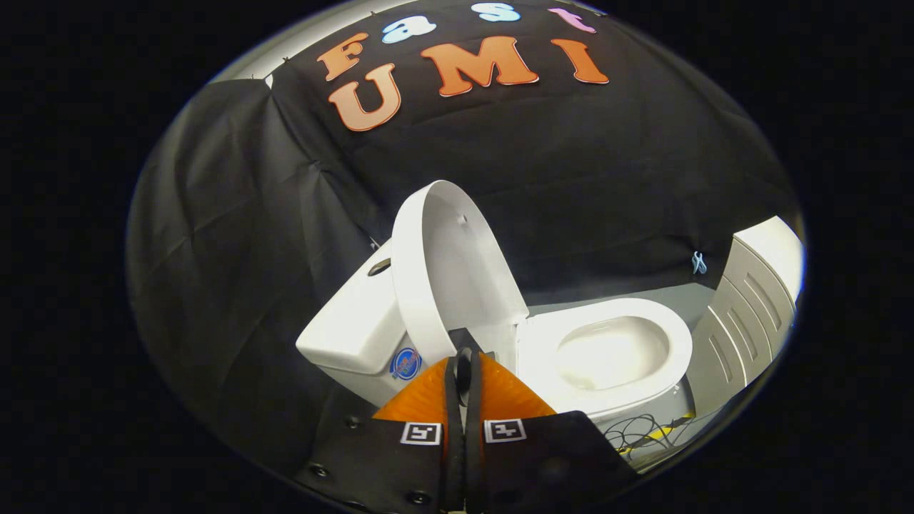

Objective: Open the toilet lid.

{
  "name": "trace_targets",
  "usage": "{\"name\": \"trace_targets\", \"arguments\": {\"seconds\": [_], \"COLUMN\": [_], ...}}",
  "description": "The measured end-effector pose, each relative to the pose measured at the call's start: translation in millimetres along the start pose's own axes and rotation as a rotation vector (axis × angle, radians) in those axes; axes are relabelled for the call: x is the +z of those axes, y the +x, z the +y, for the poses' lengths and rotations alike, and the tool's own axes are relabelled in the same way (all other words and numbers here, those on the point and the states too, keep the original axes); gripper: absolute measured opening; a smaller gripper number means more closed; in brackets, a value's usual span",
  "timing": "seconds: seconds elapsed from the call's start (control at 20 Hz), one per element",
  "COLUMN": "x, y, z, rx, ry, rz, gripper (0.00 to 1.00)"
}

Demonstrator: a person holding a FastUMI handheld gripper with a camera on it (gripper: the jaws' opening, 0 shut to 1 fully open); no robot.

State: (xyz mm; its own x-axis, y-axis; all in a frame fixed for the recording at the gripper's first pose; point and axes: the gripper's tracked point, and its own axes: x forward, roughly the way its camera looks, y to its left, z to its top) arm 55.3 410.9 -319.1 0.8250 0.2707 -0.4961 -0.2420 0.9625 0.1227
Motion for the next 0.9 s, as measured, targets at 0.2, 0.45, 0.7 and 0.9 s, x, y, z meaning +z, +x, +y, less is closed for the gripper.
{"name": "trace_targets", "arguments": {"seconds": [0.2, 0.45, 0.7, 0.9], "x": [-4.0, -7.6, -5.7, -4.2], "y": [4.2, 9.7, 9.5, 7.9], "z": [13.0, 25.9, 26.0, 27.0], "rx": [0.010, 0.003, -0.015, 0.007], "ry": [-0.024, -0.083, -0.121, -0.126], "rz": [0.002, 0.011, 0.007, -0.023], "gripper": [0.09, 0.08, 0.09, 0.11]}}
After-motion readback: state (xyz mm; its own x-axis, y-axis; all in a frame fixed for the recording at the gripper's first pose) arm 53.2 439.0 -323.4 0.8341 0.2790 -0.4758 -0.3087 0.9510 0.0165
